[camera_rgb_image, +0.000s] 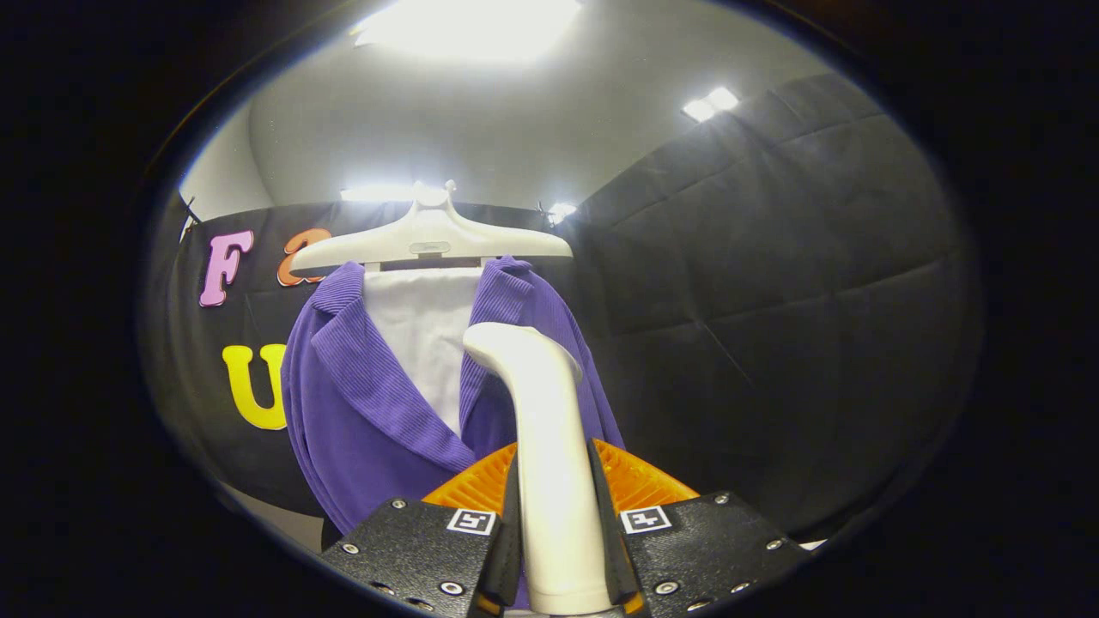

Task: Iron the clothes twice with a garment steamer, once on the left side and once on the right side.

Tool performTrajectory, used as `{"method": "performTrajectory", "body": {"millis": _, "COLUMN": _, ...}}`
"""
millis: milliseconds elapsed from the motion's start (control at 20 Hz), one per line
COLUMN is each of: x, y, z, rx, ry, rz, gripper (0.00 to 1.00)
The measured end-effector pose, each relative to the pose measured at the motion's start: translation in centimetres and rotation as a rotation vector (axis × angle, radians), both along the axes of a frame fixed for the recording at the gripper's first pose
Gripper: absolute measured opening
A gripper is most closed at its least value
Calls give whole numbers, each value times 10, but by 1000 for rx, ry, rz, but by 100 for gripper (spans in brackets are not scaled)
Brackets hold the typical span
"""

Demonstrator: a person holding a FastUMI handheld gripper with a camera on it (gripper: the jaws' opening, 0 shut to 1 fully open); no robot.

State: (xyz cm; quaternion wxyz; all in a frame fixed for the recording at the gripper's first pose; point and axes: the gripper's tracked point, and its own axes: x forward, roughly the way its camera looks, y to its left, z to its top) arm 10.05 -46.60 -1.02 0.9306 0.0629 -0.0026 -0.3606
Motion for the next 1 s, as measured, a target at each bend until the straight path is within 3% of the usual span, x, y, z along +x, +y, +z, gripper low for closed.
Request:
{"method": "performTrajectory", "body": {"millis": 400, "x": 17, "y": -10, "z": -1, "rx": -60, "ry": 19, "rz": 5, "gripper": 38}}
{"method": "performTrajectory", "body": {"millis": 1000, "x": -11, "y": -29, "z": -82, "rx": -6, "ry": 155, "rz": -15, "gripper": 38}}
